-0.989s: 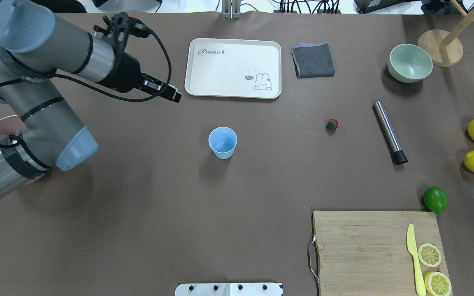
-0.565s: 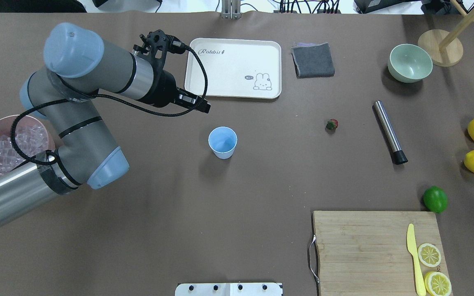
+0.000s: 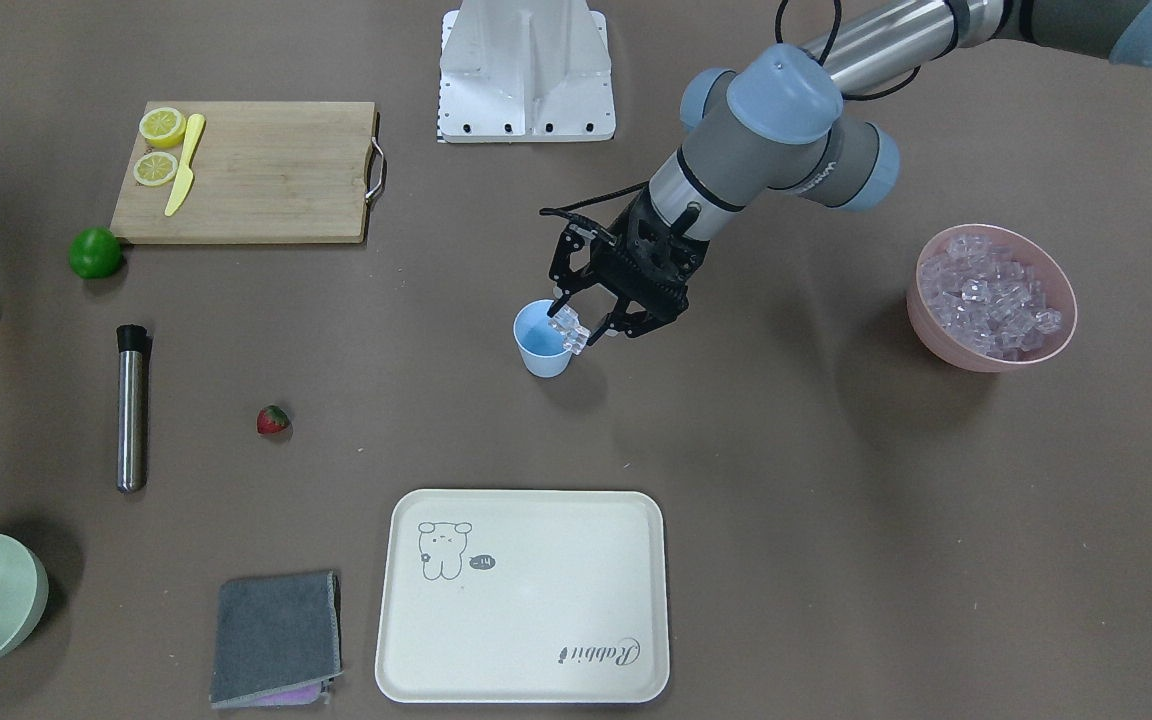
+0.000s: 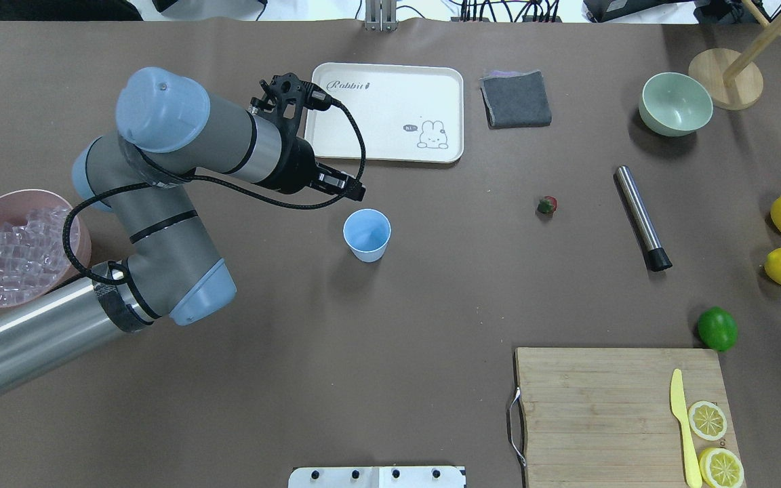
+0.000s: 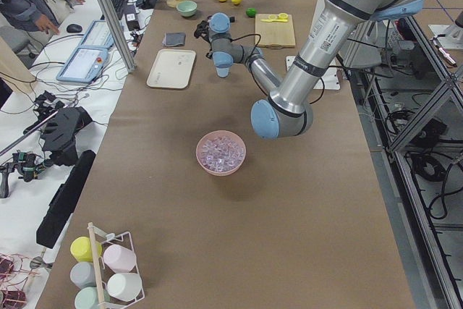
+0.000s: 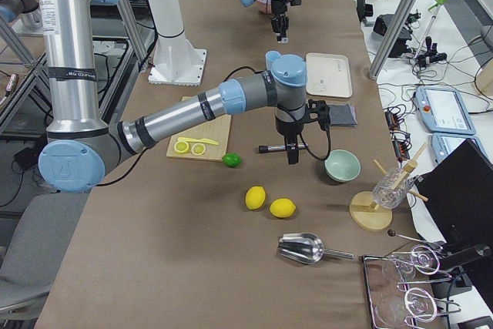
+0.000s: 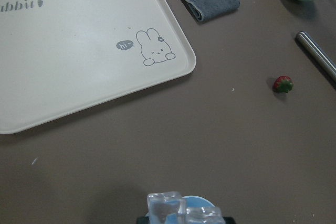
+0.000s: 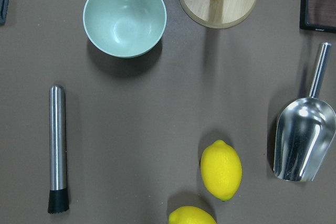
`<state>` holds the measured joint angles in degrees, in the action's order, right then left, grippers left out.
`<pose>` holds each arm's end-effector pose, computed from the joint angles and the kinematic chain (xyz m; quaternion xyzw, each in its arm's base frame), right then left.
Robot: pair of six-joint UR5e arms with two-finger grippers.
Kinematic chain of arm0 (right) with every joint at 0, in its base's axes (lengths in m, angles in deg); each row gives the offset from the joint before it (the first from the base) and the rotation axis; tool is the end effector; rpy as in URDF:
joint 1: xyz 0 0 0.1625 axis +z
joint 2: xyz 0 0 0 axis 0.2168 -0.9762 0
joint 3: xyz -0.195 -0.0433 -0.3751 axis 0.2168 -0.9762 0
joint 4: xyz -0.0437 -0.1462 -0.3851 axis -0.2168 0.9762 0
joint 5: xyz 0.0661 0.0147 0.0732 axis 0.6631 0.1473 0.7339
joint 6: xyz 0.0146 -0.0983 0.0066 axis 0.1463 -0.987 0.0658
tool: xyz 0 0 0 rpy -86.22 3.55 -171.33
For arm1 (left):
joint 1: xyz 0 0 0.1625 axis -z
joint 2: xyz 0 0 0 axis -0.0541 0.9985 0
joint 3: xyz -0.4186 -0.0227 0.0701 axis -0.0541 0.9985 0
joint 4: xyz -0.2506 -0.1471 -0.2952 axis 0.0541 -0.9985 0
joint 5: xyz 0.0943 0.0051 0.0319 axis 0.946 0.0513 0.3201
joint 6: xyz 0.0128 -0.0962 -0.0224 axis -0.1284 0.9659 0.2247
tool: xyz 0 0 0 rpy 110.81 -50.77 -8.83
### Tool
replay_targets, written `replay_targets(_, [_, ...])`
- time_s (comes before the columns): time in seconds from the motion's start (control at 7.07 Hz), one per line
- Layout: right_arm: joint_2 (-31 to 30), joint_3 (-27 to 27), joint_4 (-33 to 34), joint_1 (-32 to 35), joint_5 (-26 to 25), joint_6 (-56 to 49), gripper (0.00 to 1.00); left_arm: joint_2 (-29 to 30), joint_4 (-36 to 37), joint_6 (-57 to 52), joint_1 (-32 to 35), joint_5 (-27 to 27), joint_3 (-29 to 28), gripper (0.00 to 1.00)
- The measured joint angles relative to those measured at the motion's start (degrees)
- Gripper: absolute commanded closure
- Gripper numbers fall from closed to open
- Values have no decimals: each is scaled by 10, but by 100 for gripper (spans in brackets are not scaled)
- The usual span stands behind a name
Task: Mash ice and strawberries in cup
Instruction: 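Carry the ice with the left gripper over the light-blue cup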
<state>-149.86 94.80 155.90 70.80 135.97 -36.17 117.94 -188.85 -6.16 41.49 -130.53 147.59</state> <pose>0.0111 -0.4955 0.4725 0.0815 -0.3576 -0.0216 0.9301 0.4808 -0.4938 0.1909 0.2335 0.5791 0.1506 0.7665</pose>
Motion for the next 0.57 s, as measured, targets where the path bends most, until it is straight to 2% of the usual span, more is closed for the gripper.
replay_targets(0.57, [-11, 1, -5, 0, -3, -3, 0, -2, -35, 0, -39, 44, -20, 100])
